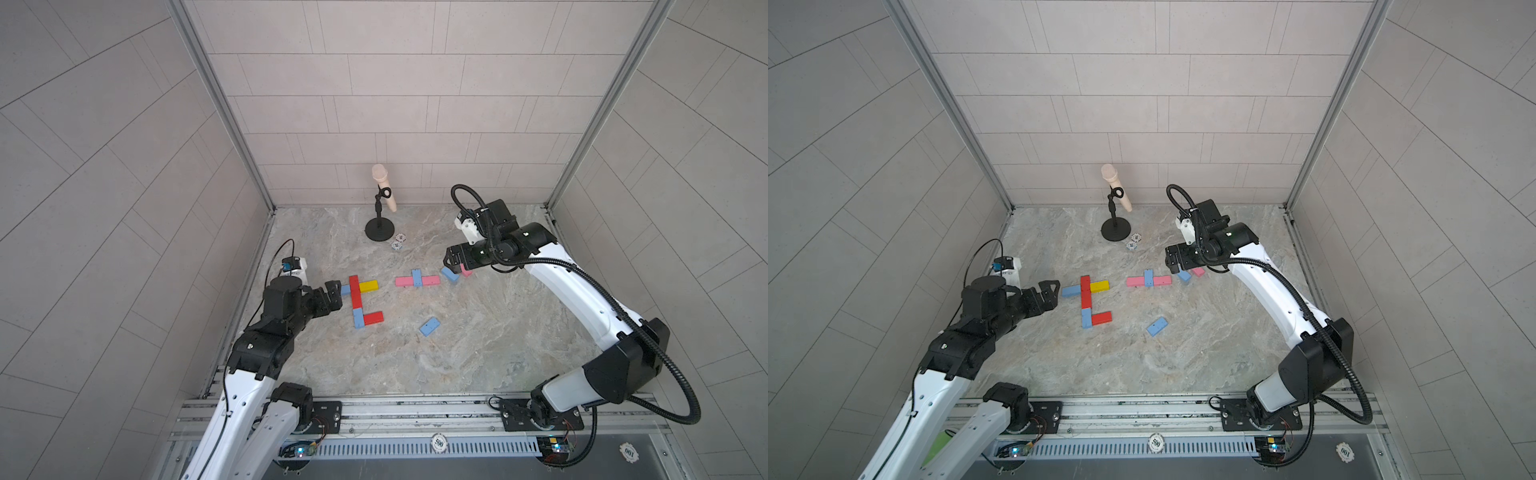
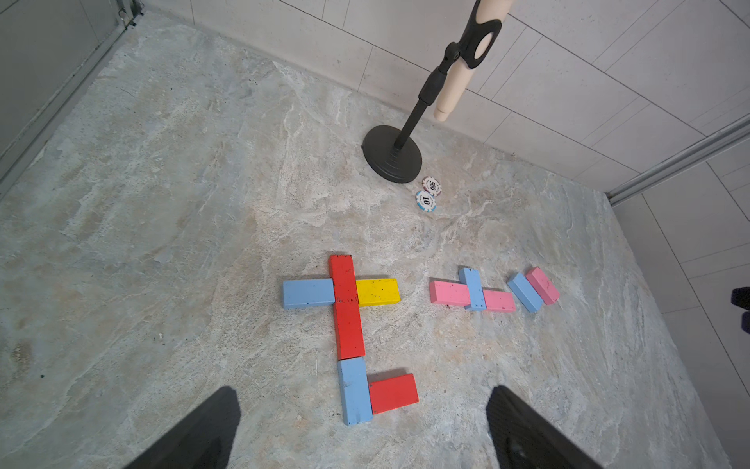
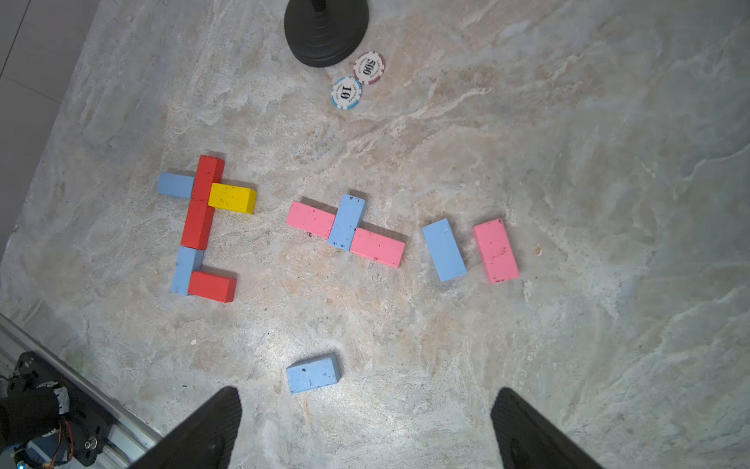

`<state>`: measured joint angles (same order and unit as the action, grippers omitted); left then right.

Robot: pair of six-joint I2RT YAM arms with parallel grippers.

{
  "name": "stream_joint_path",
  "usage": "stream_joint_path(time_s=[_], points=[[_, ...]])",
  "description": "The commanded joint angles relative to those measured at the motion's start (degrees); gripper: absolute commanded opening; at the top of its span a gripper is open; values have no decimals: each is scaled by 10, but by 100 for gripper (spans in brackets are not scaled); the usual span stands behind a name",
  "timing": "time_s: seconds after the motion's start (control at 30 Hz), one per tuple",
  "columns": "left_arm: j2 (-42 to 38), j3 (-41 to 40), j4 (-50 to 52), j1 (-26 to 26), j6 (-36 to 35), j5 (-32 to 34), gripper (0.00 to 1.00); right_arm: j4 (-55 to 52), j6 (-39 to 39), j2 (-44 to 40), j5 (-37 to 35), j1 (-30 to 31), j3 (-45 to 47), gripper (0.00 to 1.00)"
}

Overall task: Assemble the letter t with building blocks
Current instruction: Pick up the building block from the center of the board.

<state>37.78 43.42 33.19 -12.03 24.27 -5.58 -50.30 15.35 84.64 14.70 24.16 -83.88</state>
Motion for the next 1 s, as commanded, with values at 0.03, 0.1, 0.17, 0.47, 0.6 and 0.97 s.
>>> stream_joint_path(time_s=[0.03, 0.1, 0.17, 0.47, 0.6, 0.97], points=[[9, 27, -13, -1, -39, -26, 100, 58, 111, -66, -44, 21, 86, 100], [14, 35, -22, -1, -59, -50, 100, 102, 157, -92, -28, 23, 140, 100], [16, 42, -32, -2, -79, -81, 100, 107, 205, -97, -39, 35, 173, 99], [-8, 56, -69, -33, -214, -232, 100, 86, 459, -17, -93, 138, 223, 99], [-30, 57, -73, -44, -232, -238, 100, 115, 548, 28, -107, 183, 226, 90], [-66, 64, -1, -44, -265, -203, 100, 91, 632, 118, -118, 206, 169, 70]])
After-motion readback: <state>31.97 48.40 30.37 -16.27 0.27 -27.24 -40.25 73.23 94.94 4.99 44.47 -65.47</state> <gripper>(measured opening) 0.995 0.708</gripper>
